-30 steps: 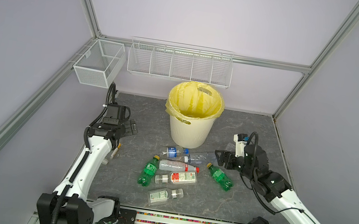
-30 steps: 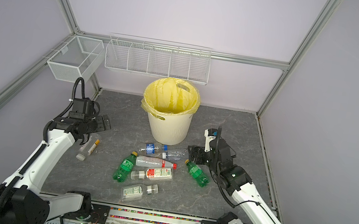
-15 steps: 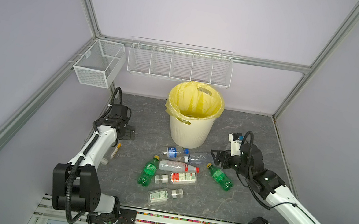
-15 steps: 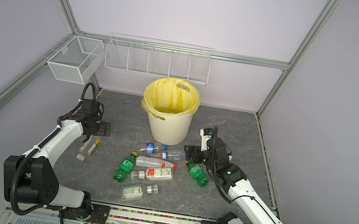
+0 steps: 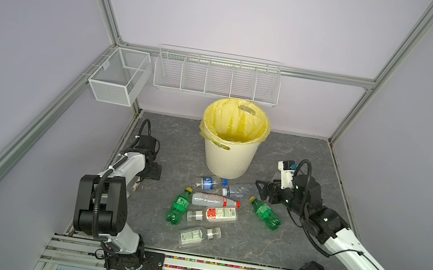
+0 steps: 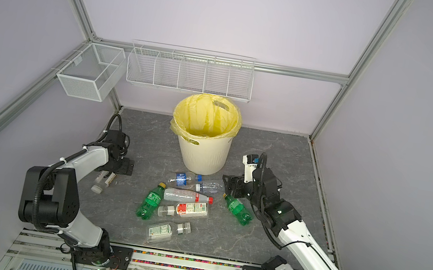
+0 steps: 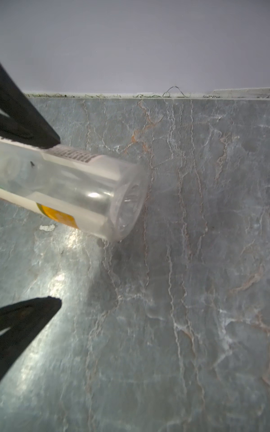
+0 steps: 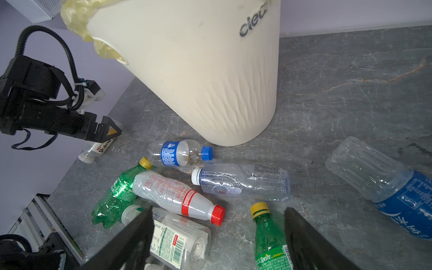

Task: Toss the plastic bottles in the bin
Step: 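Lower the left gripper onto the small clear yellow-label bottle while the right draws back, then close the left gripper on the yellow-label bottle and lift it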

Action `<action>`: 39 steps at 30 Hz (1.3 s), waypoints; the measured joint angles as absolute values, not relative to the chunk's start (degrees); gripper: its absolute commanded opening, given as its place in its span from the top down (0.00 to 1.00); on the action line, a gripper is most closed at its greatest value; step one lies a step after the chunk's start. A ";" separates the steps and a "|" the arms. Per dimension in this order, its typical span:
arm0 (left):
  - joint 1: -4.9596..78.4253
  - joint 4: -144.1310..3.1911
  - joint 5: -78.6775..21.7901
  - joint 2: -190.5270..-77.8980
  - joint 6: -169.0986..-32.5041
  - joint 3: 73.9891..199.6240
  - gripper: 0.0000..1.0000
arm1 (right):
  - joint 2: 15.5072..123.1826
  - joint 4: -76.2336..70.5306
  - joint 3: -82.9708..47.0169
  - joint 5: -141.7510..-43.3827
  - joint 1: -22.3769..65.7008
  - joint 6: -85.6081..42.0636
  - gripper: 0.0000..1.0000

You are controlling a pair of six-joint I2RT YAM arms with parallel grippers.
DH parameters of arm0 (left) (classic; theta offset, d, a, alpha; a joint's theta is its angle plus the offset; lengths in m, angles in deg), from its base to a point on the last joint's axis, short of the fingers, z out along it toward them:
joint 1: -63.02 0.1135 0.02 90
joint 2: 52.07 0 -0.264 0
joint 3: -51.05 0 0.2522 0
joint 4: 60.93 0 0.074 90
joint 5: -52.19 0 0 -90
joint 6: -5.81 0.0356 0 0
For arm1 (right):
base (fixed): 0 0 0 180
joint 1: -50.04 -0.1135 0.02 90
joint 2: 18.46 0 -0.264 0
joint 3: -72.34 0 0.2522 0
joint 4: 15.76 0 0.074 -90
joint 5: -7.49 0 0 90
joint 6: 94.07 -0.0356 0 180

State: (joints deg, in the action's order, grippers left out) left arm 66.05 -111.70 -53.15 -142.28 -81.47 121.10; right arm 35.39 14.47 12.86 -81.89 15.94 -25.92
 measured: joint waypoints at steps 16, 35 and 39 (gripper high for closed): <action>69.39 -112.43 -54.22 -147.03 -81.85 121.47 0.25 | 34.69 14.49 13.36 -81.28 15.94 -25.46 0.12; 69.28 -117.96 -48.89 -153.30 -86.33 129.69 0.61 | 36.11 14.47 13.89 -81.34 15.94 -25.68 0.12; 69.13 -118.92 -47.62 -154.31 -88.16 131.74 0.62 | 36.37 14.80 13.89 -81.37 15.94 -26.62 0.12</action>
State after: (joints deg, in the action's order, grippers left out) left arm 69.13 -118.92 -47.62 -154.31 -88.16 131.74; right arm 36.37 14.80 13.89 -81.37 15.94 -26.62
